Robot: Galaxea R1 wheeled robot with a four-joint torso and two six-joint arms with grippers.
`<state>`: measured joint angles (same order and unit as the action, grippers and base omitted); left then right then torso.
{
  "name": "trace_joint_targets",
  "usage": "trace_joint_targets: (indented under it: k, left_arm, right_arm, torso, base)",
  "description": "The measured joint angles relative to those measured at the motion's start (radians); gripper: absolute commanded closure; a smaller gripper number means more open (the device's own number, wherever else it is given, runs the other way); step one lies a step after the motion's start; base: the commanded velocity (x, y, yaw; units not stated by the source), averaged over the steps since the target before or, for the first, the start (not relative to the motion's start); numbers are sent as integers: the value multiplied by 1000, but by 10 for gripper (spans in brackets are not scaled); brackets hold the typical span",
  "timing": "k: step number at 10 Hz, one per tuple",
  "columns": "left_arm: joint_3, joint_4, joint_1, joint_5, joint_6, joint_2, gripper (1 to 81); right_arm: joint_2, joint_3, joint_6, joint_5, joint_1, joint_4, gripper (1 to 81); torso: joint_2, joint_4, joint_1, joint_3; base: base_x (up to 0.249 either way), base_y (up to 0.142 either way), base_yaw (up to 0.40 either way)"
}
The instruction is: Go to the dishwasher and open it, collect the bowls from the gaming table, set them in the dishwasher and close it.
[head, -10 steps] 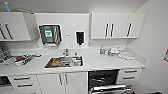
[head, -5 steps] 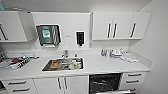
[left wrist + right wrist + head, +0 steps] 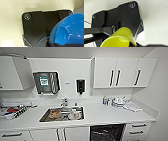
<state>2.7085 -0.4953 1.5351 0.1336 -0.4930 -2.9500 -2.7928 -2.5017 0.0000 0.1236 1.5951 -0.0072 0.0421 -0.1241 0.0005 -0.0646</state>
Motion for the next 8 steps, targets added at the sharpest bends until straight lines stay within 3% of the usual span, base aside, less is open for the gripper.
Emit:
trace_joint_targets:
  k: [3, 8]
  left_arm:
    - [0, 0, 1, -2, 0, 0, 811]
    - [1, 0, 0, 0, 0, 2, 811]
  right_arm:
    - [0, 0, 0, 0, 0, 0, 811]
    - [-6, -1, 0, 0, -3, 0, 811]
  torso:
    - [0, 0, 0, 0]
    - [0, 0, 0, 0]
  base:
    - [141, 0, 0]
    - [136, -90, 0]
